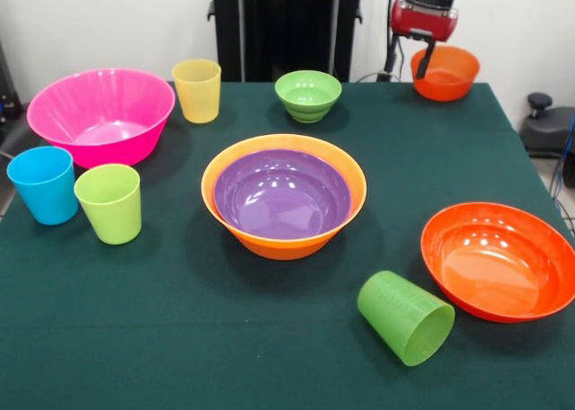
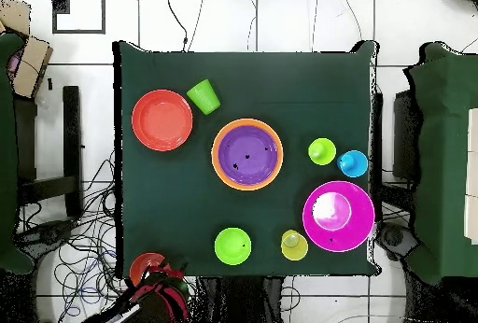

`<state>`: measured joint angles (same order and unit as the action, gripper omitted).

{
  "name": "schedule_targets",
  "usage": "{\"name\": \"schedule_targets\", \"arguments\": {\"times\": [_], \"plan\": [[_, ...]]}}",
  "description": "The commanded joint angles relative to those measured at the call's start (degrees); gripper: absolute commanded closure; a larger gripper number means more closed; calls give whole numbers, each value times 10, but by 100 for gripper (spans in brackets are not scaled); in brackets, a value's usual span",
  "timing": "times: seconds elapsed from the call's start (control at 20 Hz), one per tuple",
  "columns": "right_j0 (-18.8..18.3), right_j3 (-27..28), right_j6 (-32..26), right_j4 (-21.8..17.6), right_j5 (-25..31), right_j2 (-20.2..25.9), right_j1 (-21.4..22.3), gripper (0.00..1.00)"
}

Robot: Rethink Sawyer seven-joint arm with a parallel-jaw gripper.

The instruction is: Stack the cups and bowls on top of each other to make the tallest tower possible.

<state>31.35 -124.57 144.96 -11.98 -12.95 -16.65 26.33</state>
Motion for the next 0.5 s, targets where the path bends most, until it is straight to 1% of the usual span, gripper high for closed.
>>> {"name": "schedule_targets", "arguments": {"times": [0.05, 0.3, 0.5], "plan": [[-4, 65, 15, -2, 33, 73, -17, 0], [5, 74, 12, -2, 26, 64, -32, 0], [-2, 70, 9, -8, 34, 73, -25, 0]]}}
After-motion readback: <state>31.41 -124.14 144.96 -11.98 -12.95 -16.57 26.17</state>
